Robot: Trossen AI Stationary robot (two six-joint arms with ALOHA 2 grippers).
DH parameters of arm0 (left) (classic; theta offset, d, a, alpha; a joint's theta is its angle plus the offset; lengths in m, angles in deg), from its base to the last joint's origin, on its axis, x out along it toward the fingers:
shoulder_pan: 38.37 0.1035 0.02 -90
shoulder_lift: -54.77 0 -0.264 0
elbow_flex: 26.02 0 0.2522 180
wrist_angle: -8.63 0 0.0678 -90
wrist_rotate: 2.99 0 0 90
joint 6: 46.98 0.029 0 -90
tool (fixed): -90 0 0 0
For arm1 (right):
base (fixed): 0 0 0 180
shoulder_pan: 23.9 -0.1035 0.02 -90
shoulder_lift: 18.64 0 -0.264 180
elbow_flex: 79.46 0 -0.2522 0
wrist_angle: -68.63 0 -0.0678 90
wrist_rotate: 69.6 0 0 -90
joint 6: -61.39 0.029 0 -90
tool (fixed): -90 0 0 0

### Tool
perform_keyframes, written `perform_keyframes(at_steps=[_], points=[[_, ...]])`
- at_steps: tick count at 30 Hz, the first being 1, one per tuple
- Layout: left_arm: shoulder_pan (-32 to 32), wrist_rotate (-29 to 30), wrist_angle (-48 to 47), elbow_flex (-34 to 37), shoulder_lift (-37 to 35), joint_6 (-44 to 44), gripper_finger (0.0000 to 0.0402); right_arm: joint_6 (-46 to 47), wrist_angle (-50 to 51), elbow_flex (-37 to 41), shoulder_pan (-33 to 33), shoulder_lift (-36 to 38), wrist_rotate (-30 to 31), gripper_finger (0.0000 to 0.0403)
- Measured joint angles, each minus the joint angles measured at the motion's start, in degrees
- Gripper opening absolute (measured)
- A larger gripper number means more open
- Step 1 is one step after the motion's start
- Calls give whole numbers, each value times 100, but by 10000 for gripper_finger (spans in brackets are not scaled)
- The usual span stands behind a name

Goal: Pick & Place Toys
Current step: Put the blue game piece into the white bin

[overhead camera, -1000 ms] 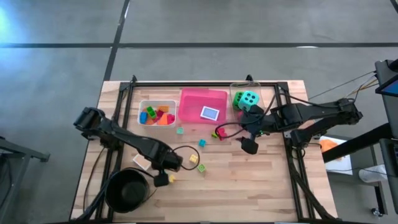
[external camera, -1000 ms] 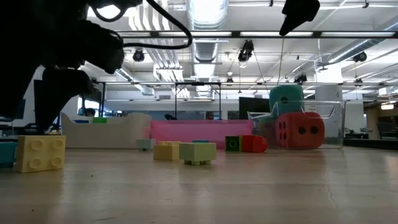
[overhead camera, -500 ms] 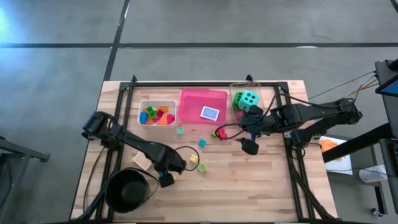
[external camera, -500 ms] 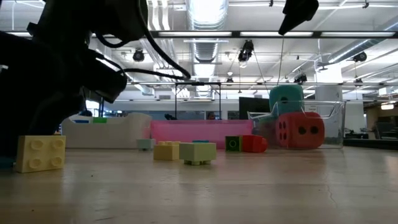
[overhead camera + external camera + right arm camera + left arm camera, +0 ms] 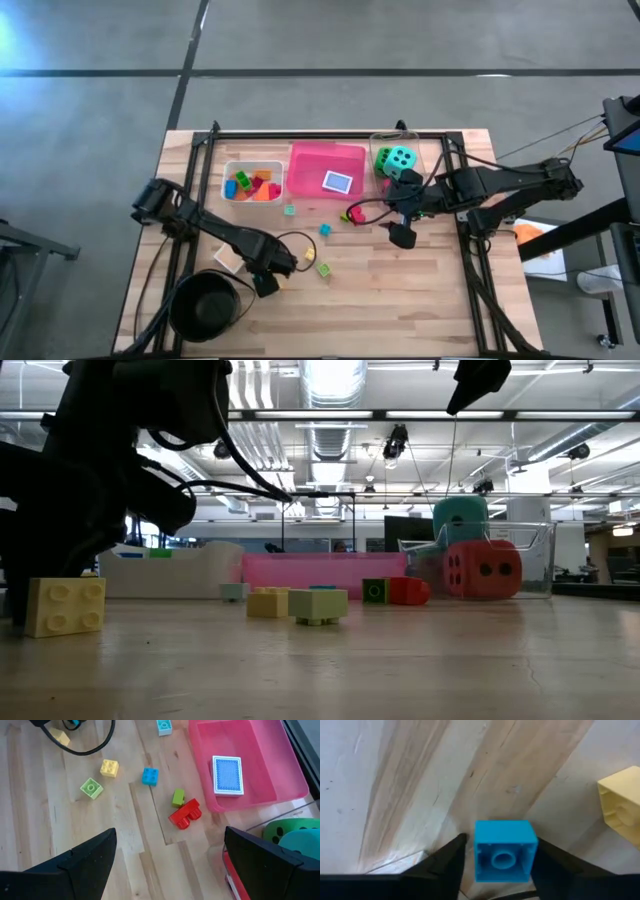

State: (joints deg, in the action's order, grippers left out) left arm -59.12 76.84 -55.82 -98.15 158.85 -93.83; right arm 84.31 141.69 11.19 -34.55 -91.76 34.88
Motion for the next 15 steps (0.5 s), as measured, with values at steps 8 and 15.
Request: perform_keyframes(at_steps=[8, 15], points=[[18, 13, -8, 1, -41, -12, 130, 2, -5, -2, 0, 0, 2, 362], [22, 52, 15, 15, -180, -9, 130, 2, -7, -2, 0, 0, 4, 362]])
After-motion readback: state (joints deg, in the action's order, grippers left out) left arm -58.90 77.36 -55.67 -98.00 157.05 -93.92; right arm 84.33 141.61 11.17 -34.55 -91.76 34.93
